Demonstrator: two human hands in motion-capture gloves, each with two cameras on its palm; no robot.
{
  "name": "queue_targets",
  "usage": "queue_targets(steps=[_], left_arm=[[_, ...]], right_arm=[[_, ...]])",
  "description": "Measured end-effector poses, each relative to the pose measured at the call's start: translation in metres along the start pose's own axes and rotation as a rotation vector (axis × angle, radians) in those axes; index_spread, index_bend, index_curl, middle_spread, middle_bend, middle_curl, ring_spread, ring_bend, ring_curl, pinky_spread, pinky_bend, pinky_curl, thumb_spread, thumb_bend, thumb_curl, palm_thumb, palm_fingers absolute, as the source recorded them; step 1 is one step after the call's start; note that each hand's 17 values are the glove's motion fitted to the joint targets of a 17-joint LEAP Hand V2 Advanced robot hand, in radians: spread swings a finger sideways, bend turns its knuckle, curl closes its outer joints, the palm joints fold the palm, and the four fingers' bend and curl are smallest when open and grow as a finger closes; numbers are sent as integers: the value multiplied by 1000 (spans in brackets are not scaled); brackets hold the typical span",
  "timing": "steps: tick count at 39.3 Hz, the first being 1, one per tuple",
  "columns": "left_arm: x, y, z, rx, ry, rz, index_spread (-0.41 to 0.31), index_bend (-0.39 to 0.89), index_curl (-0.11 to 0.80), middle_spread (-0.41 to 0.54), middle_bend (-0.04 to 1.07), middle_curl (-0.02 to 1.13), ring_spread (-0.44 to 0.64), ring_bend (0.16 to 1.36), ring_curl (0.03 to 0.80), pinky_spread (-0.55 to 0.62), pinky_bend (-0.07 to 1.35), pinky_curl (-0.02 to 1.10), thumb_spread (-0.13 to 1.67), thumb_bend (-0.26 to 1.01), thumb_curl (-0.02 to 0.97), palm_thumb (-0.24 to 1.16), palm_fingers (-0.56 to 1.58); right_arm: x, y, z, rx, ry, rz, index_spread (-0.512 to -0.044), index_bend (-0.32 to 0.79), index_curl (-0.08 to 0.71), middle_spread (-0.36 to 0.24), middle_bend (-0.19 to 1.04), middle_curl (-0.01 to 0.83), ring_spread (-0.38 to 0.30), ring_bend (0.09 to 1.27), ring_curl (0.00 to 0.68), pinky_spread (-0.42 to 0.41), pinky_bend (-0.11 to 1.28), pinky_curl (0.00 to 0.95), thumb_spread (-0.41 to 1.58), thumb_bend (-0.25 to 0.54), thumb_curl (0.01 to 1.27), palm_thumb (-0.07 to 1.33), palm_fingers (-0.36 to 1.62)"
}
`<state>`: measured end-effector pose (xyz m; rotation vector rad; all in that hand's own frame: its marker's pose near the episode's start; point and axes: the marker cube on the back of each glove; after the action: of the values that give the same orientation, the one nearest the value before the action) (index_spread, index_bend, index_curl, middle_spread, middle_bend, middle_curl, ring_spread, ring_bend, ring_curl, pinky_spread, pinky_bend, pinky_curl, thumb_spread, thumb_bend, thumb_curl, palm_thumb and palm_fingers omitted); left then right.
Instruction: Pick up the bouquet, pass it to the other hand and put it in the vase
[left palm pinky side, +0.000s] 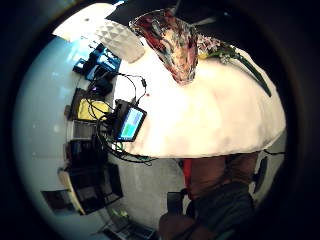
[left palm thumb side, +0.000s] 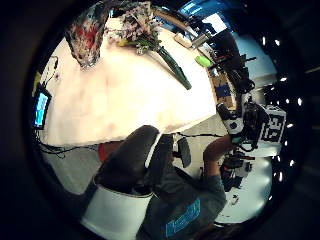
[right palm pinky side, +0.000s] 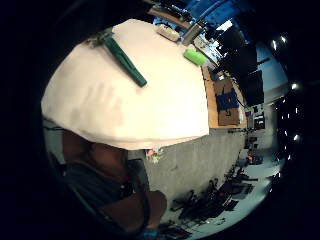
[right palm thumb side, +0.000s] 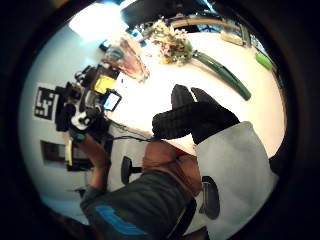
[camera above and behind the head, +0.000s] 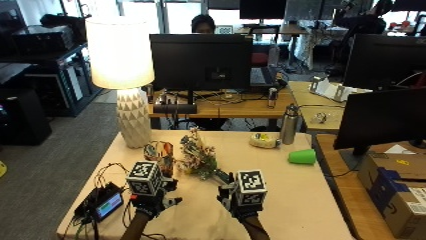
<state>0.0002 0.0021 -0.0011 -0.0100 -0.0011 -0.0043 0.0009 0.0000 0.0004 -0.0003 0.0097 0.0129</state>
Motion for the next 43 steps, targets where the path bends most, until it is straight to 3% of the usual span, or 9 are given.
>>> queue_targets(steps=[5,11,25,43], left_arm=[[-1,0,0,2,-1,3,-10,65,25,116,215,107,218,546,155,317,400,134,587,29,81,121,269],[1,-1,-1,10,0,12,-12,89,52,145,230,162,279,602,198,399,437,183,756,-4,126,132,224],[1,3,-2,42,23,21,-13,107,111,167,248,239,323,660,236,461,467,240,888,-27,204,132,173],[-6,3,8,198,102,36,-7,107,148,172,256,294,333,692,258,471,511,292,919,-27,258,143,132]], right_arm=[[0,2,0,-8,8,7,-246,163,106,34,274,116,127,242,84,240,399,146,688,275,127,454,344],[-1,3,-3,-14,18,1,-299,152,153,43,274,167,165,249,120,300,410,196,909,255,171,486,316],[20,-2,10,-6,50,33,-336,124,190,47,272,245,196,286,176,345,436,262,1101,174,246,529,256],[114,-73,110,41,-129,176,-354,112,179,64,202,283,207,344,224,351,576,332,1122,57,301,570,112]])
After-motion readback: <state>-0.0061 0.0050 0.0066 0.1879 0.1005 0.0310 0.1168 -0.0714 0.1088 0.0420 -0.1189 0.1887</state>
